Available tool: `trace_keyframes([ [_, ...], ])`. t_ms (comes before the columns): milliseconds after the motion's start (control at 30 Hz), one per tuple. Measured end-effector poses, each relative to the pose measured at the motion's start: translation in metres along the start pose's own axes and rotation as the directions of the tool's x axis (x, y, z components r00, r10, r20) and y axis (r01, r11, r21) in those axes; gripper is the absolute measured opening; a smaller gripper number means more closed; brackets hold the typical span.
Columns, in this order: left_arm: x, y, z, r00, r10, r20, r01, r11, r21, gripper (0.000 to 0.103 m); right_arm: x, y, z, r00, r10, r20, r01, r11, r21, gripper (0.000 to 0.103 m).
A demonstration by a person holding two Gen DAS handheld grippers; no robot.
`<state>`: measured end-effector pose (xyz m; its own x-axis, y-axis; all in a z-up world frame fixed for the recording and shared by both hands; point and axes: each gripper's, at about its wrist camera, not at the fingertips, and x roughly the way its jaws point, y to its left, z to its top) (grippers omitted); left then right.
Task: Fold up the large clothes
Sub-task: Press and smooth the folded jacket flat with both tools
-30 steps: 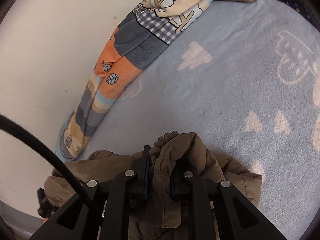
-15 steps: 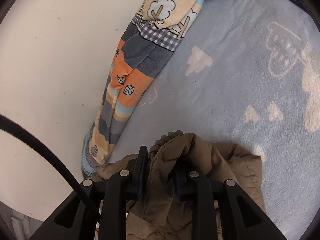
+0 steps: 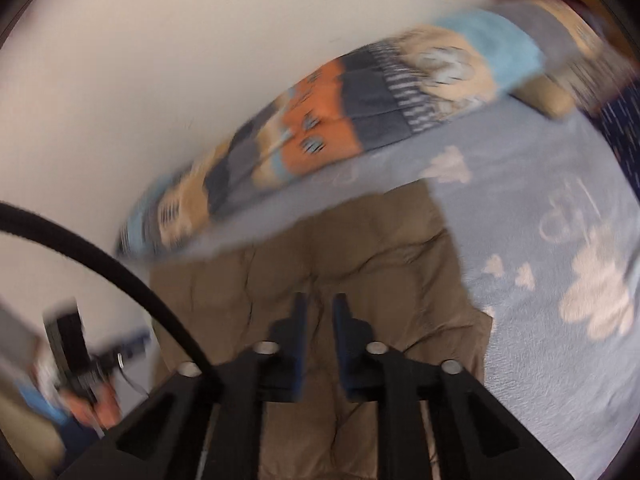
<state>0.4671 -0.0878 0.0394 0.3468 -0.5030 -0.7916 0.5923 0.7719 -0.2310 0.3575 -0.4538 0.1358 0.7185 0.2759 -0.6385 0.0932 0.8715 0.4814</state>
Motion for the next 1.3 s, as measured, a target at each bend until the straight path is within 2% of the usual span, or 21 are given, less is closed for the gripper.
trace_keyframes([
  [67,0.021,-0.001,0.003,0.999,0.044,-0.028,-0.044,0.999,0.012,0.052,0.020,0.033,-0.022,0.999,-0.026,-0.038,0.020,0.988,-0.152,0.009],
  [100,0.034,0.003,0.006,0.997,0.053,-0.056,-0.054,0.998,-0.012,0.052,0.033,0.044,-0.031,0.997,-0.046,-0.060,0.033,0.978,-0.204,0.009],
  [167,0.056,0.015,0.013,0.991,0.071,-0.109,-0.081,0.993,-0.084,0.050,0.062,0.055,-0.044,0.991,-0.088,-0.101,0.059,0.964,-0.261,0.008],
  [233,0.069,0.027,0.018,0.988,0.064,-0.141,-0.082,0.989,-0.126,0.050,0.090,0.053,-0.050,0.977,-0.173,-0.123,0.128,0.944,-0.305,0.005],
  [300,0.077,0.034,0.019,0.985,0.055,-0.164,-0.080,0.985,-0.154,0.050,0.110,0.037,-0.050,0.970,-0.176,-0.167,0.131,0.959,-0.253,0.000],
  [467,0.093,0.041,0.010,0.983,0.035,-0.183,-0.071,0.978,-0.196,0.050,0.128,0.005,-0.057,0.963,-0.134,-0.233,0.093,0.980,-0.178,0.000],
  [600,0.098,0.051,0.006,0.981,0.023,-0.195,-0.080,0.954,-0.288,0.044,0.132,-0.007,-0.065,0.962,-0.107,-0.250,0.079,0.989,-0.122,0.000],
  [700,0.096,0.043,0.006,0.974,0.098,-0.206,-0.161,0.935,-0.316,0.044,0.131,0.003,-0.068,0.954,-0.173,-0.247,0.145,0.981,-0.128,0.000],
  [767,0.085,0.034,0.006,0.972,0.155,-0.178,-0.208,0.920,-0.332,0.044,0.131,0.014,-0.069,0.941,-0.236,-0.241,0.202,0.967,-0.155,0.000],
  [833,0.061,0.023,0.002,0.972,0.186,-0.147,-0.226,0.912,-0.343,0.043,0.123,0.025,-0.066,0.933,-0.274,-0.234,0.240,0.957,-0.163,0.000],
  [867,0.040,0.014,-0.003,0.978,0.182,-0.107,-0.207,0.921,-0.329,0.043,0.113,0.029,-0.062,0.933,-0.276,-0.229,0.245,0.957,-0.154,0.000],
  [900,0.022,0.007,-0.008,0.981,0.181,-0.064,-0.192,0.931,-0.311,0.044,0.101,0.033,-0.060,0.938,-0.266,-0.222,0.238,0.960,-0.146,0.000],
  [933,0.004,0.000,-0.014,0.982,0.188,-0.016,-0.185,0.938,-0.292,0.044,0.080,0.038,-0.059,0.954,-0.232,-0.191,0.208,0.968,-0.137,0.001],
  [967,-0.019,-0.008,-0.026,0.978,0.205,0.024,-0.191,0.944,-0.269,0.045,0.064,0.042,-0.059,0.965,-0.207,-0.162,0.186,0.973,-0.138,0.006],
  [1000,-0.033,-0.012,-0.036,0.976,0.214,0.046,-0.195,0.945,-0.263,0.046,0.039,0.048,-0.062,0.974,-0.187,-0.126,0.168,0.974,-0.152,0.016],
  [1033,-0.047,-0.014,-0.047,0.972,0.222,0.073,-0.196,0.943,-0.268,0.047,0.024,0.052,-0.066,0.977,-0.186,-0.105,0.167,0.972,-0.165,0.022],
  [1067,-0.060,-0.015,-0.059,0.968,0.235,0.092,-0.201,0.938,-0.281,0.051,0.010,0.054,-0.070,0.979,-0.186,-0.086,0.170,0.971,-0.171,0.032],
  [1100,-0.070,-0.013,-0.071,0.961,0.256,0.101,-0.216,0.928,-0.304,0.051,-0.008,0.057,-0.079,0.983,-0.174,-0.061,0.163,0.973,-0.162,0.033],
  [1167,-0.085,-0.004,-0.092,0.954,0.272,0.125,-0.212,0.910,-0.357,0.051,-0.029,0.057,-0.090,0.990,-0.141,-0.013,0.138,0.982,-0.131,0.033],
  [1200,-0.089,0.004,-0.098,0.951,0.281,0.129,-0.215,0.901,-0.377,0.051,-0.042,0.052,-0.098,0.989,-0.143,0.040,0.146,0.985,-0.091,0.033],
  [1300,-0.093,0.036,-0.113,0.943,0.311,0.123,-0.229,0.869,-0.439,0.051,-0.049,0.038,-0.108,0.978,-0.173,0.114,0.172,0.985,0.018,0.033],
])
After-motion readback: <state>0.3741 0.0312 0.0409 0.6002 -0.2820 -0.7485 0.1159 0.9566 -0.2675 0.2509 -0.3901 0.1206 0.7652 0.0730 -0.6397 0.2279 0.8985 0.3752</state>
